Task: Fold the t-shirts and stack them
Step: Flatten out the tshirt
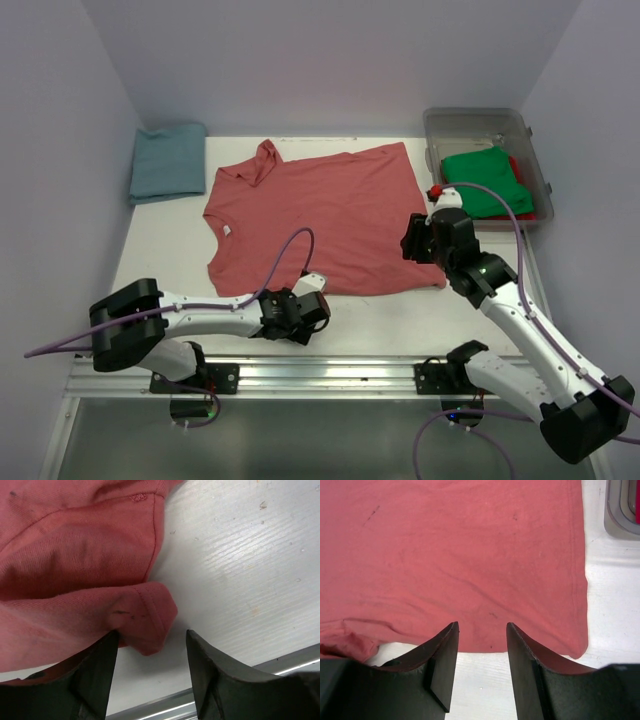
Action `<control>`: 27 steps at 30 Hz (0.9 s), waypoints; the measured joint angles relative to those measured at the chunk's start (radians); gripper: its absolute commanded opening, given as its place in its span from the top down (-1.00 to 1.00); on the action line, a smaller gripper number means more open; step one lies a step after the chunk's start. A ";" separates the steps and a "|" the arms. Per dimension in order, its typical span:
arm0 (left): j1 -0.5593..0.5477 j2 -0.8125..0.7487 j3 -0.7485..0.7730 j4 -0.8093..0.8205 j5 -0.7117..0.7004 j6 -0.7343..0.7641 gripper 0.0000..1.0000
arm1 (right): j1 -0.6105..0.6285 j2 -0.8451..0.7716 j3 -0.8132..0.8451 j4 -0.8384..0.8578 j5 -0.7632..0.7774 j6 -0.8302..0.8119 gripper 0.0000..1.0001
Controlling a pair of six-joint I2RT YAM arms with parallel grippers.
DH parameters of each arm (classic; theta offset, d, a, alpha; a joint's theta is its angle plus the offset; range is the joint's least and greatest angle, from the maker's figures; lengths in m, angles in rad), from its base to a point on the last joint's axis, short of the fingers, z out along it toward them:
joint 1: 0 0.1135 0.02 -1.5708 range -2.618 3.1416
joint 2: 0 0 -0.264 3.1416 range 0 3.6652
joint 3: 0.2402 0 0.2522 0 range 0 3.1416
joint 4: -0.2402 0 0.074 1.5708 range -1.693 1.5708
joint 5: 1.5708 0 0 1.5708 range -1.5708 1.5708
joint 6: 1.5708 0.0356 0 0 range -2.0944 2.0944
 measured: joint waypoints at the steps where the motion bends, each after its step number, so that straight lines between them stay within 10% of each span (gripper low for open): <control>1: 0.001 0.000 0.000 -0.001 -0.004 0.000 -0.14 | 0.000 -0.002 0.000 0.000 0.000 0.001 0.13; 11: 0.005 -0.074 0.035 -0.109 -0.062 -0.014 0.62 | 0.000 -0.009 -0.003 -0.001 -0.003 0.005 0.33; 27: 0.027 -0.150 0.188 -0.272 -0.259 0.011 0.96 | 0.000 0.043 -0.083 0.009 -0.030 0.039 1.00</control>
